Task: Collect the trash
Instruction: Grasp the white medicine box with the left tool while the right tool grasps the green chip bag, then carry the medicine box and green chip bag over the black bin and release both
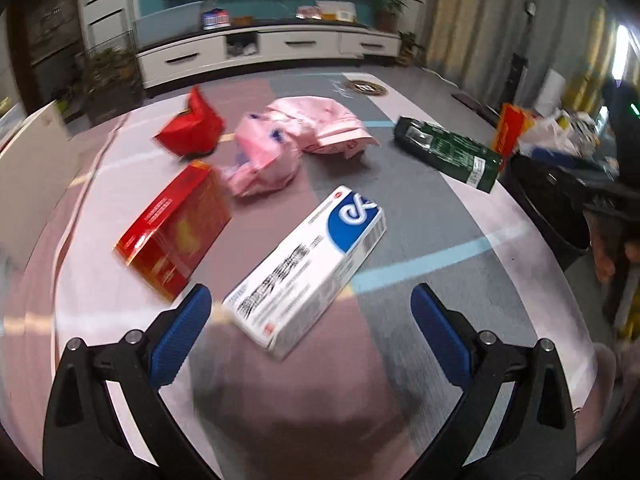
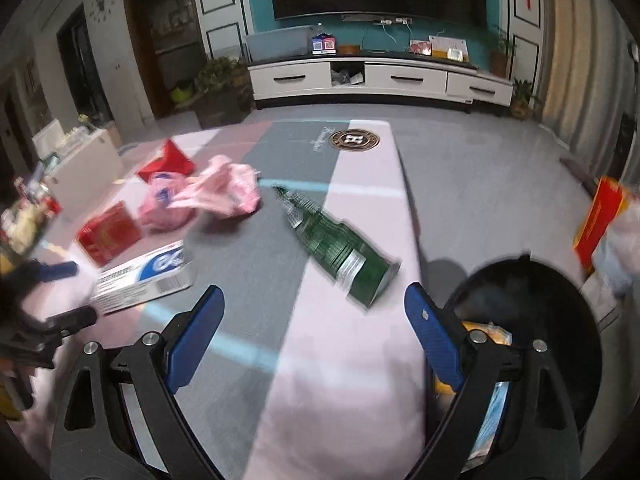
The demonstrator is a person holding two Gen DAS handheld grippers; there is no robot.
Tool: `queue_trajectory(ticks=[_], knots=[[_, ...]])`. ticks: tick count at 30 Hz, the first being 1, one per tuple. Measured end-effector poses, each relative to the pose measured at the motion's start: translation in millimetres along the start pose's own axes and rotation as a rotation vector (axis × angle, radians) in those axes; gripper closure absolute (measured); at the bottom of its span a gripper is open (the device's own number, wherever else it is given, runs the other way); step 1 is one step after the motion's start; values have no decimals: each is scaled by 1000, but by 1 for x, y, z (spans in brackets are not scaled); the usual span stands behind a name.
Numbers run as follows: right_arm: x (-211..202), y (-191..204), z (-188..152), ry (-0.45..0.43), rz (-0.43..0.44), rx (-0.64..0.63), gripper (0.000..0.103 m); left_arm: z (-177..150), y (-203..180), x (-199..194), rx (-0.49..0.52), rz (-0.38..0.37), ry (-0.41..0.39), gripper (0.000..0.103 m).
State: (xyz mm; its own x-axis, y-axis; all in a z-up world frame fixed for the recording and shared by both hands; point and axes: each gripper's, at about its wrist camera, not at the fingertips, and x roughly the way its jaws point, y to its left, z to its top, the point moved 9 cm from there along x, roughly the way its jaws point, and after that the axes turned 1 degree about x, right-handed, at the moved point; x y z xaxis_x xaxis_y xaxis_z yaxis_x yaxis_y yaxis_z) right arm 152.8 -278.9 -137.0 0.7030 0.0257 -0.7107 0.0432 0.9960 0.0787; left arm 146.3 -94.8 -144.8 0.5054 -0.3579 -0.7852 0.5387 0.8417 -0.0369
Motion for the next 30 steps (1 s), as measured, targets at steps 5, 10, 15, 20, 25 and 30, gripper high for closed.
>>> queue_trajectory(ticks=[5,10,15,20,25,30], knots=[[42,-8,15,54,-4,-53,13,9,-3,27,41,-19,47,3],[70,-9,16,103,11,-79,18,9,-3,42,75,-17,82,16],[79,-9,11,138,18,-104,48,3,-1,48,97,-2,112,36],[73,-5,2,143,33,-98,73,0,-1,41,82,-13,104,43],[57,-2,-7,121,40,-62,79,-5,-7,33,64,-32,94,54],[37,-2,-19,90,54,-3,81,-12,-8,24,-6,-44,75,59]])
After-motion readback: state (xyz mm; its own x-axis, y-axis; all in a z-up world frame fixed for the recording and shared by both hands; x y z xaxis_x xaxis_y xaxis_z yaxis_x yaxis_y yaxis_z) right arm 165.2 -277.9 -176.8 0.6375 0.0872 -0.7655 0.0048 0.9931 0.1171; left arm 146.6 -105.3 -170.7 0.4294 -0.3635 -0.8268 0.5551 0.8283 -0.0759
